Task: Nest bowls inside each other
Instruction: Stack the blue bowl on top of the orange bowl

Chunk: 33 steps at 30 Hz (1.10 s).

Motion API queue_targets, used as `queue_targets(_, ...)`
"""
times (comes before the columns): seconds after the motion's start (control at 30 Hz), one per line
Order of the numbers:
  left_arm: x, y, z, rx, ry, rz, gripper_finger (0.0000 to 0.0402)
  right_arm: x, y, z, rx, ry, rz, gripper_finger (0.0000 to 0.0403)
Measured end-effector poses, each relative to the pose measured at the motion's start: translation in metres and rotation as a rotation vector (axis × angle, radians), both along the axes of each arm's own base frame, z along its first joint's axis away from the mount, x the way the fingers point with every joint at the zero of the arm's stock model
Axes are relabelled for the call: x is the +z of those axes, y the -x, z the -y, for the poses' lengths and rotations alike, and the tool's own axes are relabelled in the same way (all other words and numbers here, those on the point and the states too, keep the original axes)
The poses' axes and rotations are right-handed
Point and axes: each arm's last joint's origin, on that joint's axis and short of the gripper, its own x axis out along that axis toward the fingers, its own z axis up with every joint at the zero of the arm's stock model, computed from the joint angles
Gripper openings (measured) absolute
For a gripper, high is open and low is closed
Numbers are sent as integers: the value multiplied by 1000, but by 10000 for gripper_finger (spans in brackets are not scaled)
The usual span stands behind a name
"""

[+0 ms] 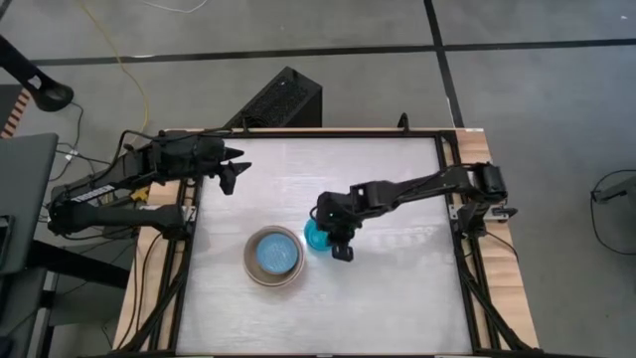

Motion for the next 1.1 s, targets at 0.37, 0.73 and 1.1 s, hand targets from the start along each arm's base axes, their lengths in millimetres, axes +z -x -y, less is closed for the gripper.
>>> queue_targets(0.37,0,0,0,0,0,0,207,-43,-12,0,-30,19,-121,189)
queue_targets(0.73,0,0,0,2,-1,-1,207,-80,-21,-3,-20,28,-213,148)
queue_targets(1.1,0,0,0,6,5,3,207,-75,-20,3,-39,29,-193,6)
